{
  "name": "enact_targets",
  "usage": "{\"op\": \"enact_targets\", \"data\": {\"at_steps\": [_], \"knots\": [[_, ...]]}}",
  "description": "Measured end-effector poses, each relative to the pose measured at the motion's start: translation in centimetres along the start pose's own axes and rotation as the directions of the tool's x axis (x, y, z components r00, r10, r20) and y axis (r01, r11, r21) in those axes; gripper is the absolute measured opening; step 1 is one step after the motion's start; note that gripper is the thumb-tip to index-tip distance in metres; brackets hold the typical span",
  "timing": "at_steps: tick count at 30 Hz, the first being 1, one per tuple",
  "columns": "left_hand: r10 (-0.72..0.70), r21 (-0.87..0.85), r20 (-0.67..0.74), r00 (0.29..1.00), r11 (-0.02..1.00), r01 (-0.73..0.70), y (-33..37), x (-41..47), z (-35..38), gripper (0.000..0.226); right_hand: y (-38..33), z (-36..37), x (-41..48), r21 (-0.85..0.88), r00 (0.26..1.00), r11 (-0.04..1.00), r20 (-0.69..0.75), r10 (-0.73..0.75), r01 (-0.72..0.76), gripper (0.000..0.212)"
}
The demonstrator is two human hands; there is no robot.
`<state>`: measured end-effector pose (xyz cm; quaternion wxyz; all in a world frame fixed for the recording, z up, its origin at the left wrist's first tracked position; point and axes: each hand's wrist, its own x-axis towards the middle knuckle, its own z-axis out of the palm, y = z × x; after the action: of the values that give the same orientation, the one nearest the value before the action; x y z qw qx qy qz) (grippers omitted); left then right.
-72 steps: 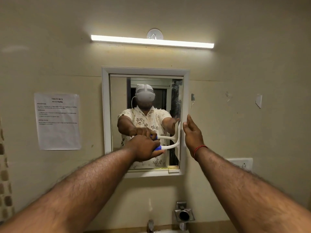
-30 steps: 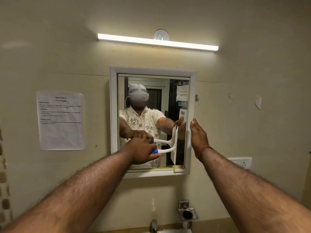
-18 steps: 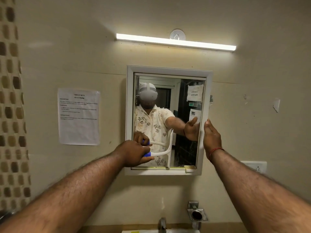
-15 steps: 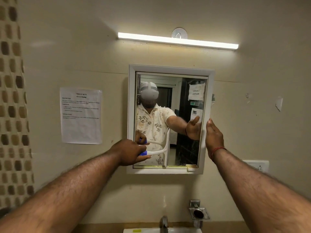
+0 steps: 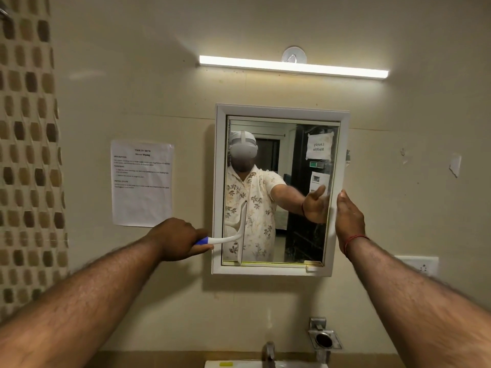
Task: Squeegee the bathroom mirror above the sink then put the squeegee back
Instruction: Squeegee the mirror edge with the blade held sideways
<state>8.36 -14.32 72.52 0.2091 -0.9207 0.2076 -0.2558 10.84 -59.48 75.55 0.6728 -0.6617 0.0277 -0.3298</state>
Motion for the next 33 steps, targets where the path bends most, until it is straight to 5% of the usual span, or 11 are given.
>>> {"op": "enact_targets", "data": {"at_steps": [21,29,33], "knots": [[-0.123,-0.052,0.018,0.992,0.991,0.124,-1.2,-4.1,-1.0,0.05,0.4,-0.9,0.1,0.042,0.999,0.999,0.049,0.015,-0.017,0.059],[-0.406,-0.389,-0.07,0.911,0.852,0.35,2.6,-2.4,-3.7,0.057,-0.6,-1.2,0.4,-0.002,0.997,1.0,0.076,-0.022,0.022,0.059],[-0.488,-0.574,-0.075,0.87,0.734,0.362,4.7,0.1,-6.5,0.049,-1.6,-0.7,0.8,-0.109,0.994,0.993,0.106,-0.029,0.04,0.077]]}}
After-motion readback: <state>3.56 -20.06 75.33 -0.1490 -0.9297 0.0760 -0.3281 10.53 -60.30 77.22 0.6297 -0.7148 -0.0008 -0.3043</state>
